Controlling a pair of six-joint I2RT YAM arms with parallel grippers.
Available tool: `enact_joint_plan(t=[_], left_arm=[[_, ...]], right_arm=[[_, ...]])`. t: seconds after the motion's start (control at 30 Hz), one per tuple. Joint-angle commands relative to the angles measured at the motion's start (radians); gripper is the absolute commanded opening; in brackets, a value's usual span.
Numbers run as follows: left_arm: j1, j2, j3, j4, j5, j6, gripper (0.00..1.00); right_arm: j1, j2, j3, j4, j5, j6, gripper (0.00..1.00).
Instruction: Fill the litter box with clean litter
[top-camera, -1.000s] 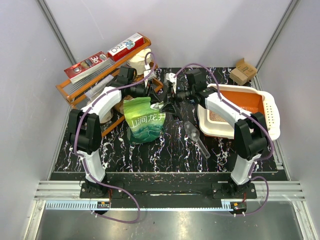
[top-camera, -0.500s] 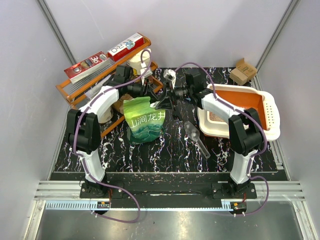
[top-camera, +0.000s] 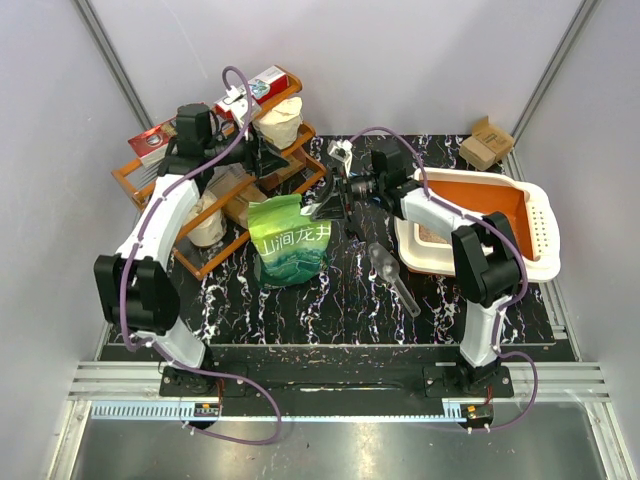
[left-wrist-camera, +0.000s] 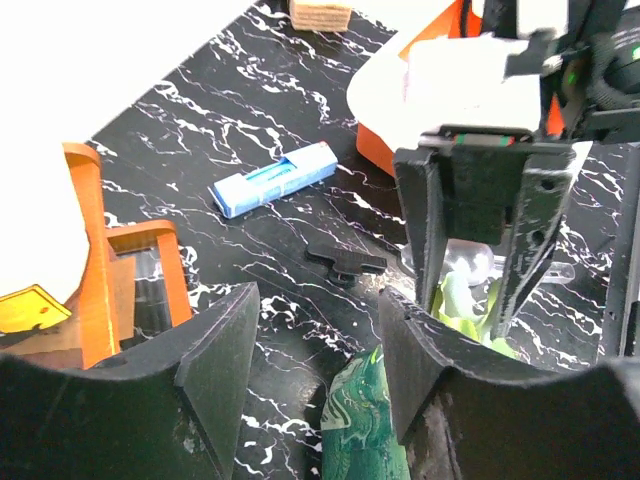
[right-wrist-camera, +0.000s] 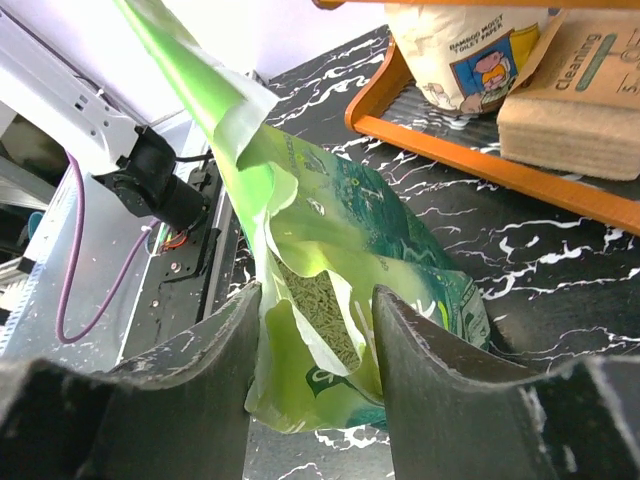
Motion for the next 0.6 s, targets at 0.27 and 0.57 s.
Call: enact_joint_plan(t=[0.27,0.57], left_arm=[[0.073,-0.176,0.003,-0.163,-0.044,0.122,0.56],[0.129,-0.355,-0.129,-0.301,-0.119,0.097,0.64]], right_arm=[[0.0,0.015,-0.093,0.279,-0.06,0.213,0.52],[-0.014,0.052,-0.093,0.452,-0.011,0.443,0.12]])
